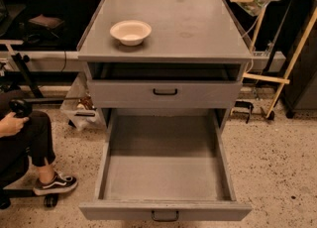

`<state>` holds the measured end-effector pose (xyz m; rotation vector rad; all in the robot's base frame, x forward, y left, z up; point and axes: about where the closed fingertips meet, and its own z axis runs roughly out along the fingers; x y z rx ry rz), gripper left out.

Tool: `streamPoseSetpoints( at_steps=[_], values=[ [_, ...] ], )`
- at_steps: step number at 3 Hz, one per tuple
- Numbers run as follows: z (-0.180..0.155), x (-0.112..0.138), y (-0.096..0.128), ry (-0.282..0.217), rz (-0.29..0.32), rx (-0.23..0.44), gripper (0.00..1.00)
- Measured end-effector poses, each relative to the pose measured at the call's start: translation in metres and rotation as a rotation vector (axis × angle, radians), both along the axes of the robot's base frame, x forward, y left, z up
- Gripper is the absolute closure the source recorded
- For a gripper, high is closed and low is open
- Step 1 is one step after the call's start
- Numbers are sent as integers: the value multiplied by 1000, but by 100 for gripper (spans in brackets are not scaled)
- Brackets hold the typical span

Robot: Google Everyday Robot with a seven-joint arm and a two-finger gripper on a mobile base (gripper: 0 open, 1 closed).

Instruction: Pick green can from middle drawer and place on counter

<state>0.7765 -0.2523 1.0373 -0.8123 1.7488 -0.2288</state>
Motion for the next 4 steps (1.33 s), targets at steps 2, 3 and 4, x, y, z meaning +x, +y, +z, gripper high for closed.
streamPoseSetpoints(
  at_steps=[2, 3, 4],
  values=[
    [-98, 86, 79, 269, 122, -126, 100],
    [-93, 95, 119, 299, 190, -120, 100],
    [-75, 92, 135, 279, 239, -86, 100]
  ],
)
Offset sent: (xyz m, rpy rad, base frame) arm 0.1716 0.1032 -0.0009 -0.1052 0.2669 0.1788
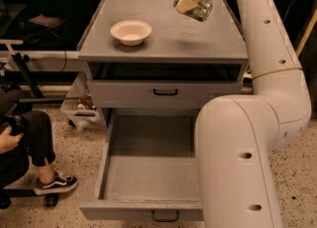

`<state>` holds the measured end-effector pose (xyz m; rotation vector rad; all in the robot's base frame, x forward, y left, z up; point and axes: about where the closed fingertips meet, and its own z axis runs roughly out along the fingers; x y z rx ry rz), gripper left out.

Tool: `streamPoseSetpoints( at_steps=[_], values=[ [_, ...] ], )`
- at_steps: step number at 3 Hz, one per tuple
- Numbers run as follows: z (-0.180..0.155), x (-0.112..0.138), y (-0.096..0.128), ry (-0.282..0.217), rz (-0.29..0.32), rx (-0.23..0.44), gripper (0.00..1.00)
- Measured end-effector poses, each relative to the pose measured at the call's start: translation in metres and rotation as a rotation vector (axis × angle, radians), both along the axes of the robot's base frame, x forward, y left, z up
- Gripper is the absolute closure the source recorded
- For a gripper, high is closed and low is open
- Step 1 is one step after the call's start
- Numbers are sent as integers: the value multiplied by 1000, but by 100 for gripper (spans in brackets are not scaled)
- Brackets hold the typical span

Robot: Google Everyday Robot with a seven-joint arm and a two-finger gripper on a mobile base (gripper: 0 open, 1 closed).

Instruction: Pick green can from middle drawer and place on counter

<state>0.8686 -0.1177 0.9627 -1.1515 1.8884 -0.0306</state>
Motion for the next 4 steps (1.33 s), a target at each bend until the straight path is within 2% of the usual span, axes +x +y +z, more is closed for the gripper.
streamPoseSetpoints(
  at_steps=[1, 2, 3, 4],
  values=[
    [3, -5, -7, 6, 9, 78, 100],
    [-10, -8, -36, 37, -26, 182, 100],
    [-31, -9, -59, 87, -75, 239, 100],
    [-50, -11, -74, 129, -111, 245, 100]
  ],
)
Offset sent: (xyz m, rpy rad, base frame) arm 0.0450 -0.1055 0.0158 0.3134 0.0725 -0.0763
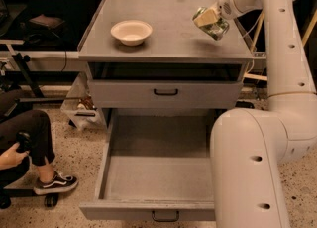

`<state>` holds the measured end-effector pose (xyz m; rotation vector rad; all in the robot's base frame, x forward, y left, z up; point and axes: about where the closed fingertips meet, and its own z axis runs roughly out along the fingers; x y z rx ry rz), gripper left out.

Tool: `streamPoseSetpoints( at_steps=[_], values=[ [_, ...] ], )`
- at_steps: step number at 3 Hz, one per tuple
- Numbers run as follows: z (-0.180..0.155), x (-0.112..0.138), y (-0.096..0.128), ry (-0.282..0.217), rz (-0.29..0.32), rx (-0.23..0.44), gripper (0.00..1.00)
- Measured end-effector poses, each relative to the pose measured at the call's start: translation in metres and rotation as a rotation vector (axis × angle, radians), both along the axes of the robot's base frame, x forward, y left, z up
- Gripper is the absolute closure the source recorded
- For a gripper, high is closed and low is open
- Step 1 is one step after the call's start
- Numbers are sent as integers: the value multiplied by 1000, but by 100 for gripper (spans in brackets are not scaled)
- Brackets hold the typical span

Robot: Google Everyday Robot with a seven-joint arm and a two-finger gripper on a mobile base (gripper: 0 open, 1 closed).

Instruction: Pick green can from middle drawer and place on counter

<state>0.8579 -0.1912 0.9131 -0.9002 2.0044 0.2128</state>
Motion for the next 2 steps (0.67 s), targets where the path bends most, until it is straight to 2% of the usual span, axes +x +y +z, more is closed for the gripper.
streamPoseSetpoints(
  at_steps=[1, 2],
  values=[
    [-11, -1, -9, 30, -24, 6, 100],
    [-11, -1, -9, 30, -25, 6, 81]
  ],
)
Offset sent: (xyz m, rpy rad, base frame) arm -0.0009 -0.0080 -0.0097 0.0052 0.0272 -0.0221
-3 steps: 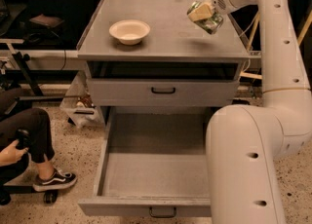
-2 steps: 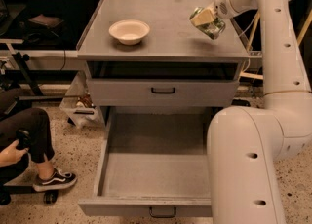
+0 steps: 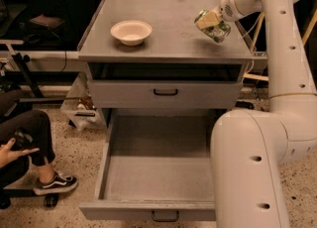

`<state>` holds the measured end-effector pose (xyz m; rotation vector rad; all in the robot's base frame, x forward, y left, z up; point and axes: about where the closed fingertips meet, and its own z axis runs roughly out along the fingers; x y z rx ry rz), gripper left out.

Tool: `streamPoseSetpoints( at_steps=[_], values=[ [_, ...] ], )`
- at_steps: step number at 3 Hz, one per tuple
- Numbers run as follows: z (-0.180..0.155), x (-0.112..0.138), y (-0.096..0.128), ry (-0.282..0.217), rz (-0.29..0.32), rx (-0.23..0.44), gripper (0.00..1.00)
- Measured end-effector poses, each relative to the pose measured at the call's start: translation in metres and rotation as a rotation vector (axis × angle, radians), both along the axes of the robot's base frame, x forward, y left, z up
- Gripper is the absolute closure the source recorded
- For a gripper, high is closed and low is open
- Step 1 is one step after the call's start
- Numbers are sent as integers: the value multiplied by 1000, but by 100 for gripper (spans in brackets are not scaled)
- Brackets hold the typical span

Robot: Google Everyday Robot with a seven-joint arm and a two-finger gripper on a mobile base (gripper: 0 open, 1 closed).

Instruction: Pick green can from middle drawer and place on counter

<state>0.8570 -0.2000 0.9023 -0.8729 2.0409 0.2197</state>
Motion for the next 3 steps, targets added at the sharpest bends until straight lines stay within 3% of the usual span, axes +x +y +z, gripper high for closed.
streamPoseSetpoints(
  at_steps=[3],
  values=[
    [0, 0, 0, 0, 0, 0, 12]
  ],
)
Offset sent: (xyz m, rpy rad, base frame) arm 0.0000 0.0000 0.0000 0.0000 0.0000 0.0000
